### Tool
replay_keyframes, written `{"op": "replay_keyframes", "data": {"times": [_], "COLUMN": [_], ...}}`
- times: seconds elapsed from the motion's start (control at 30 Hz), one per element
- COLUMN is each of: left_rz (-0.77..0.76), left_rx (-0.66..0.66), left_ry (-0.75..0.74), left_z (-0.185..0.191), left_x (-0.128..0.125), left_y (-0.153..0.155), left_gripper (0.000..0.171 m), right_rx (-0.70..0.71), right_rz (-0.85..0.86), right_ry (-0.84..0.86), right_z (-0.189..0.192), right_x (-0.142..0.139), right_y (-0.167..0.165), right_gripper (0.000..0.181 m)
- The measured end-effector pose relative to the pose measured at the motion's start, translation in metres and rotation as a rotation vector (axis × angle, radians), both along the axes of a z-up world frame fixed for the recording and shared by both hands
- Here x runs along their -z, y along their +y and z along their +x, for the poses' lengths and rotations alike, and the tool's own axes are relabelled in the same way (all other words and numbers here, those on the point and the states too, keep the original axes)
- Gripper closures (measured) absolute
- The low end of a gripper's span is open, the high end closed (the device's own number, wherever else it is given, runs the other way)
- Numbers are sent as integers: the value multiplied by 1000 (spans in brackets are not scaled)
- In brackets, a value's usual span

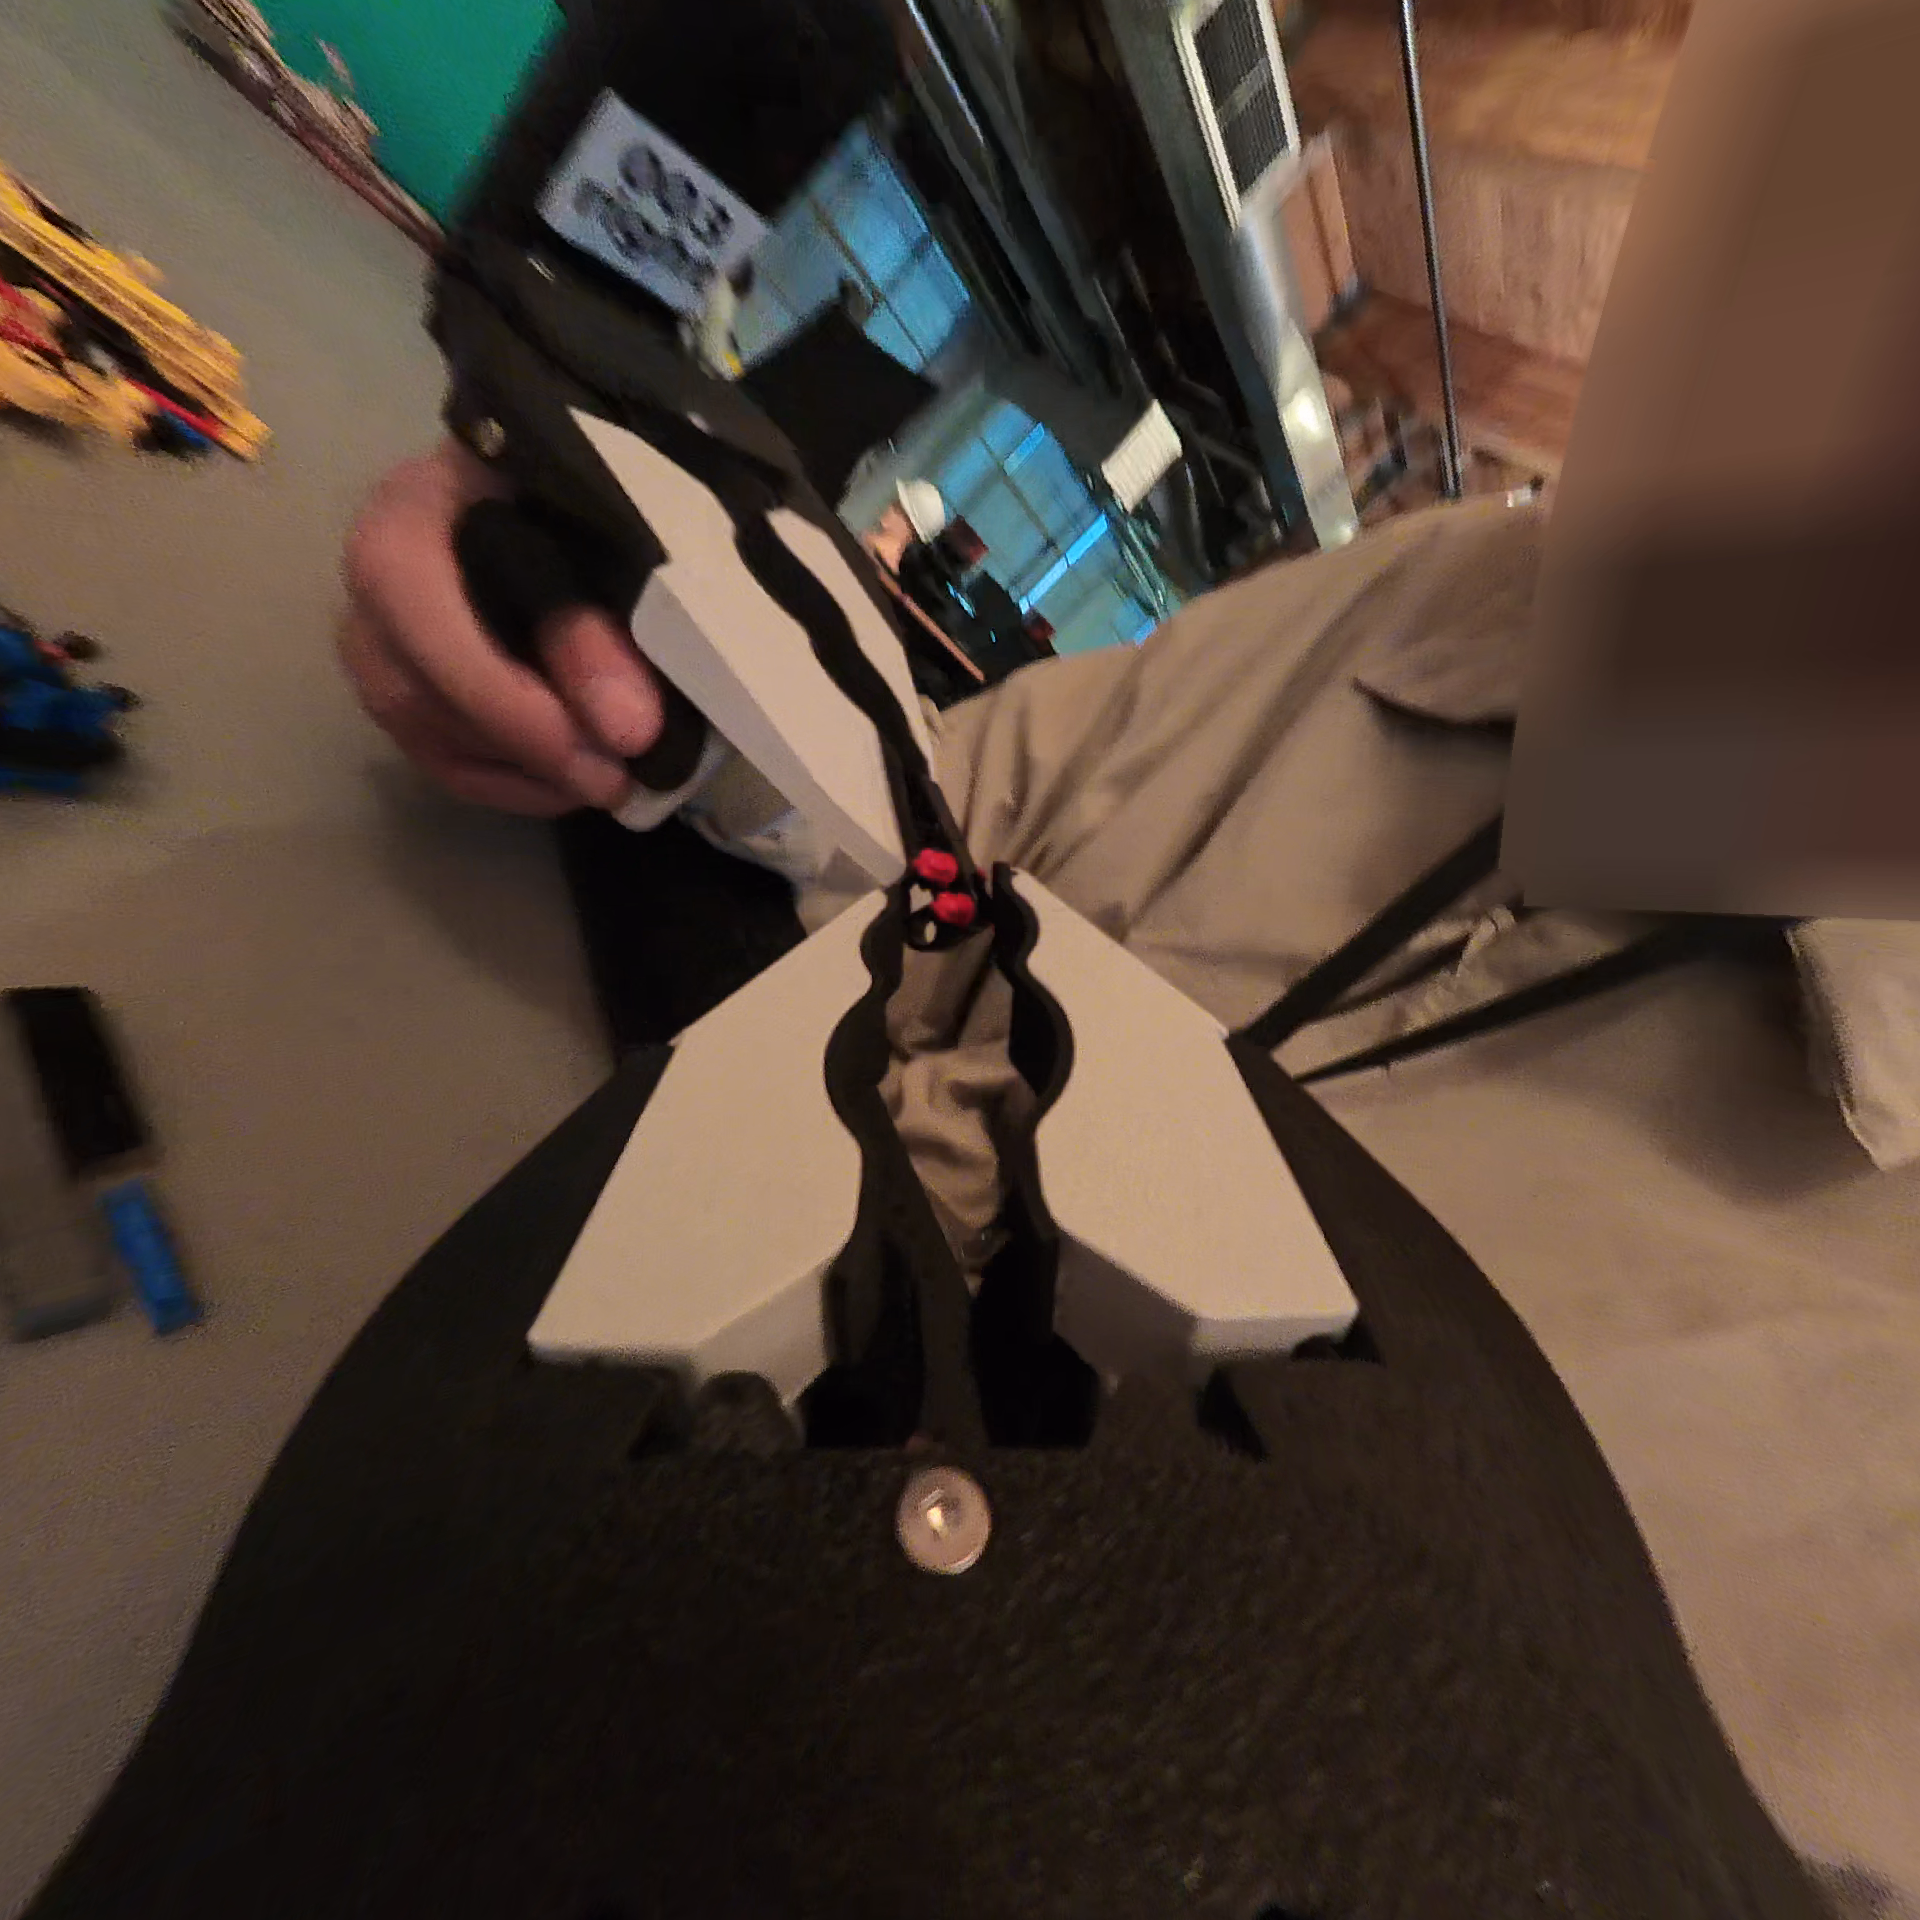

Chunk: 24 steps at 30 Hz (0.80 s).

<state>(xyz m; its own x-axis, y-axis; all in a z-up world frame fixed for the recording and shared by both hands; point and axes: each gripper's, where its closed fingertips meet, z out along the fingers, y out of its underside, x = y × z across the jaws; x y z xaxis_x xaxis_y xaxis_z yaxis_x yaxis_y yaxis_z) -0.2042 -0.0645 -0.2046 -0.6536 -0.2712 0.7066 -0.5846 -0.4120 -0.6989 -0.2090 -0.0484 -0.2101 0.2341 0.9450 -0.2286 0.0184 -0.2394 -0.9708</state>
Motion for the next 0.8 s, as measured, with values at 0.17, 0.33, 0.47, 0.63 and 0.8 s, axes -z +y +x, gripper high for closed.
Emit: {"op": "replay_keyframes", "data": {"times": [0.17, 0.33, 0.47, 0.63, 0.8], "left_rz": [-34, -74, 126, 417, 513], "left_rx": [48, -253, -568, -757, -744], "left_ry": [31, -59, -274, -436, -487], "left_z": [-3, 22, 32, 38, 38], "left_x": [3, -14, -30, -31, -28], "left_y": [-5, 46, 76, 83, 74], "left_gripper": [156, 156, 156, 156, 155], "right_rx": [-39, 296, 460, 432, 370], "right_rz": [0, 35, 32, -147, -171], "right_ry": [-7, 40, 164, 340, 379], "right_z": [-2, 32, 53, 36, 31], "right_x": [4, -6, -31, -34, -36], "right_y": [-7, 42, 58, 68, 64], "right_gripper": [175, 169, 151, 161, 173]}}
